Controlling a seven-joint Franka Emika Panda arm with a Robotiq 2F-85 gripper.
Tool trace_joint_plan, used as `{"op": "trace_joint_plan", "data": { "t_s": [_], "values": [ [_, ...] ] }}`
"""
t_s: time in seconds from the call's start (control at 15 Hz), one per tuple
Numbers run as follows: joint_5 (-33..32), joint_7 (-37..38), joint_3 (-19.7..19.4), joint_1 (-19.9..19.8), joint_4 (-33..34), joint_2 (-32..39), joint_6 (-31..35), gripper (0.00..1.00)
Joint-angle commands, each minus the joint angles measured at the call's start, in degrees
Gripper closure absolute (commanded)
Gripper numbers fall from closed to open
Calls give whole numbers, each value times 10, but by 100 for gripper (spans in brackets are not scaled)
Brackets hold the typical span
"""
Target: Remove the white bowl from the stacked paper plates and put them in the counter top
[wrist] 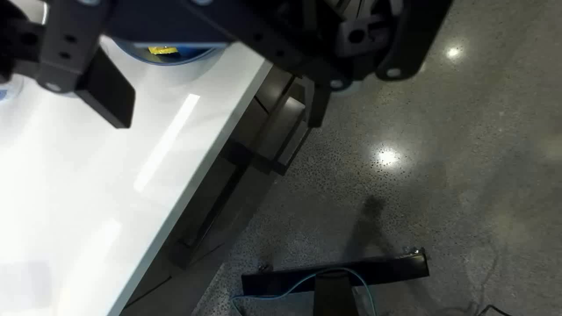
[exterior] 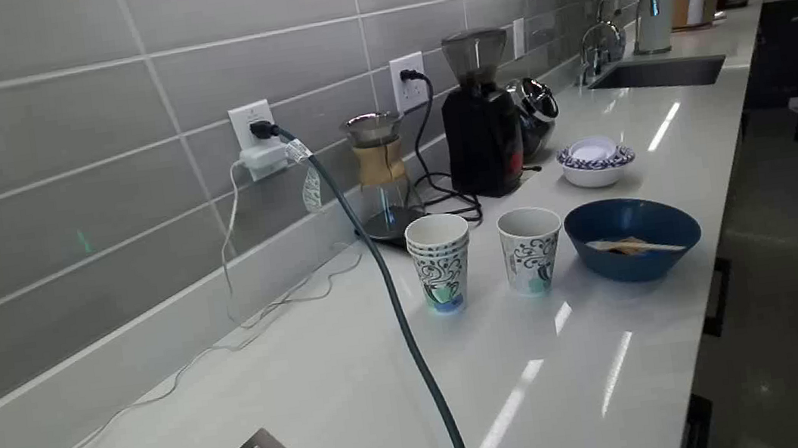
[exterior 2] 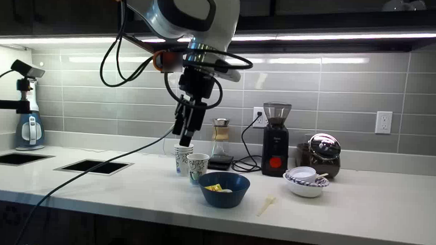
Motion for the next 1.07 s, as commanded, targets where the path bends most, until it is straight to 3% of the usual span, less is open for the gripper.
{"op": "trace_joint_plan", "data": {
  "t_s": [0.0,0.53,1.0],
  "values": [
    [0,0,0,0,1,0,-1,0],
    [0,0,0,0,1,0,-1,0],
    [-34,-88,-8,-3,94,117,103,0]
  ]
}}
